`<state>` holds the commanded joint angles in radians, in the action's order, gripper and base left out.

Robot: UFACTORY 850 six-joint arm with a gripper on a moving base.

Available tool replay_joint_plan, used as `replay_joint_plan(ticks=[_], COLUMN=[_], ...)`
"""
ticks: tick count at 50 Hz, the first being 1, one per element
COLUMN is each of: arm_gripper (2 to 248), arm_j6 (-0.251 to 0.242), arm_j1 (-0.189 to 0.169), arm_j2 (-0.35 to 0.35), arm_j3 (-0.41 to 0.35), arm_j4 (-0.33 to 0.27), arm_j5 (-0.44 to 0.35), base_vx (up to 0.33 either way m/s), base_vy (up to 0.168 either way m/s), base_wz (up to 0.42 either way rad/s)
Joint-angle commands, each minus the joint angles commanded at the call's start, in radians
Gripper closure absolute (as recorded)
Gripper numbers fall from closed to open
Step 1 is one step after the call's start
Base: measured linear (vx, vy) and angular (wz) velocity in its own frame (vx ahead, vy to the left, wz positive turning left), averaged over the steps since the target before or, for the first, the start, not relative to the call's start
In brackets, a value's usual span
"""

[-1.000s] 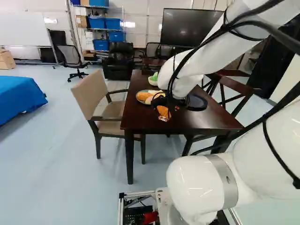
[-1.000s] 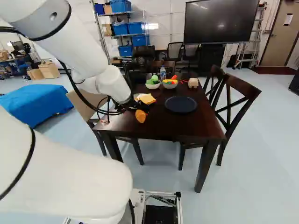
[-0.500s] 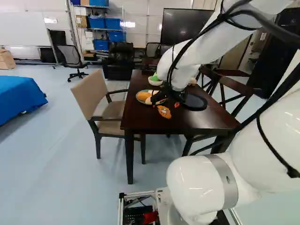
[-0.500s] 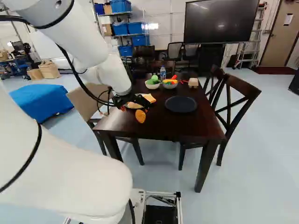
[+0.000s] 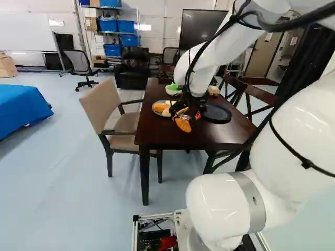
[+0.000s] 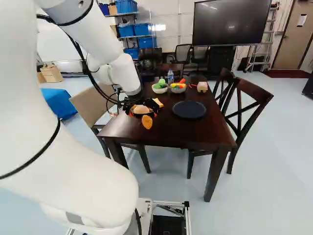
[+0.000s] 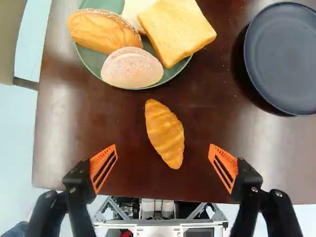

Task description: Move the croissant to the empty plate

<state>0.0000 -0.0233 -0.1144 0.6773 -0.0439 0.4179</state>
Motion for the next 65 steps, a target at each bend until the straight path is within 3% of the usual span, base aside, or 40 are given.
replay_joint_plan(ticks=[31, 65], arm_gripper=[3, 3], arm_j6=[0.000, 0.000], arm_j1=[-0.007, 0.018], arm_j2=[0.075, 0.152], arm_j3=[0.072, 0.136], arm_j4=[-0.129, -0.134], arm_j5=[0.089, 0.104], base_vx=[0.000, 0.000], base_vy=[0.000, 0.000], base_wz=[0.000, 0.000])
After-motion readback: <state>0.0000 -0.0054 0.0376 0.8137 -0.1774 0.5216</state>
